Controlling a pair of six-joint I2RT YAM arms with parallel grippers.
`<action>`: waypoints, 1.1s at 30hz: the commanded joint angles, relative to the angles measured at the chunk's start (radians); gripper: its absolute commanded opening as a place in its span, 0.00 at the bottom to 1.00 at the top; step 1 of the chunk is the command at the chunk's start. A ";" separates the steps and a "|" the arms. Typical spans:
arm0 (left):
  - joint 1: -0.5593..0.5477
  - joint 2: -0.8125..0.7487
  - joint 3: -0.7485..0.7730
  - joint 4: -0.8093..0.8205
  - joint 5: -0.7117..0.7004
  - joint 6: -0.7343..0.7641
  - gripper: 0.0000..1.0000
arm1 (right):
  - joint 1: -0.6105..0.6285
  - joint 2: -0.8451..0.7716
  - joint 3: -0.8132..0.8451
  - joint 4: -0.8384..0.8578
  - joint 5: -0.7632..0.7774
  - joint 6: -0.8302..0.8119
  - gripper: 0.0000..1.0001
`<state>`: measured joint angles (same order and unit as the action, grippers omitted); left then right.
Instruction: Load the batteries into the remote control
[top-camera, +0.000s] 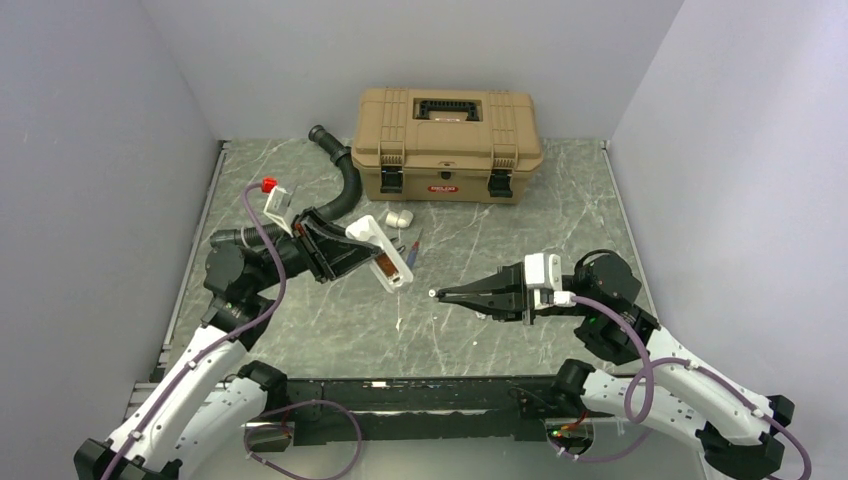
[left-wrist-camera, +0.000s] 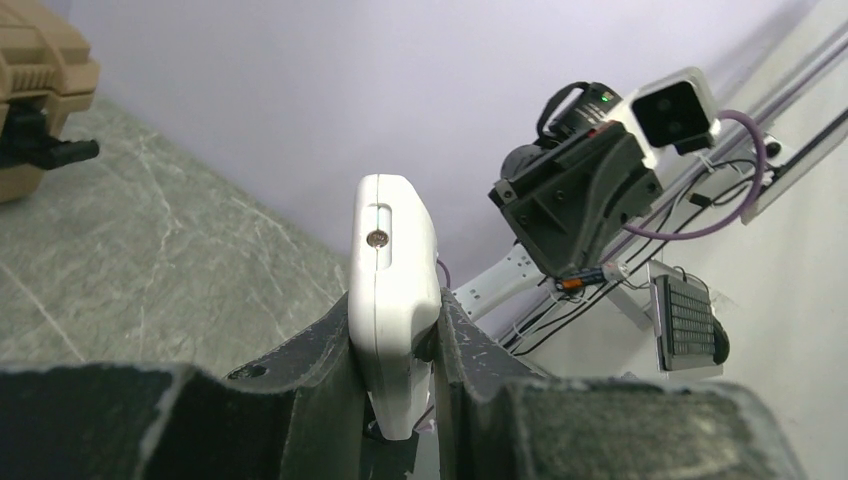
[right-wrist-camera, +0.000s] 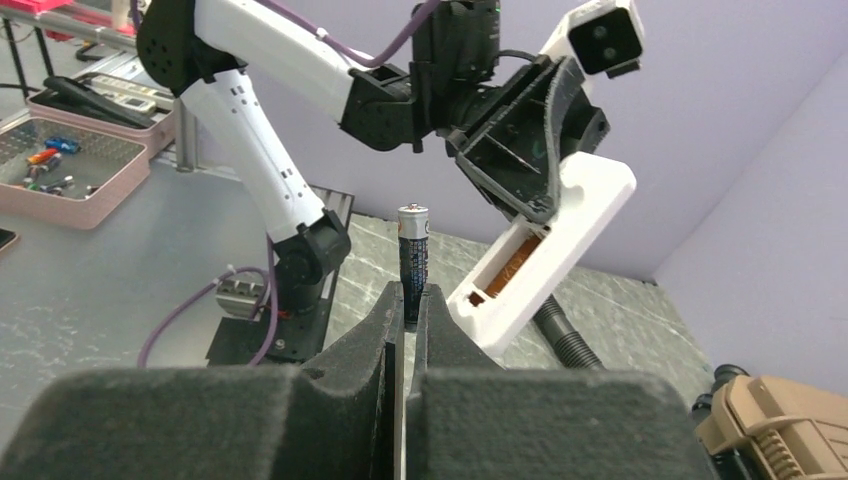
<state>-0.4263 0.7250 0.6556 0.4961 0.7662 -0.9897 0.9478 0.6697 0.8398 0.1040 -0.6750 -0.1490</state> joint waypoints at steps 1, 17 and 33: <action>-0.024 -0.026 0.025 0.074 0.032 0.045 0.00 | 0.001 -0.006 0.007 0.045 0.047 -0.001 0.00; -0.050 -0.058 0.055 -0.051 0.009 0.129 0.00 | 0.000 0.048 -0.004 0.135 0.256 0.161 0.00; -0.049 -0.009 -0.028 0.205 0.023 -0.084 0.00 | -0.001 0.112 0.084 0.017 0.536 0.334 0.00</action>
<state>-0.4721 0.7002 0.6445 0.5369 0.7811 -0.9867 0.9478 0.8009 0.8890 0.1131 -0.1902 0.1547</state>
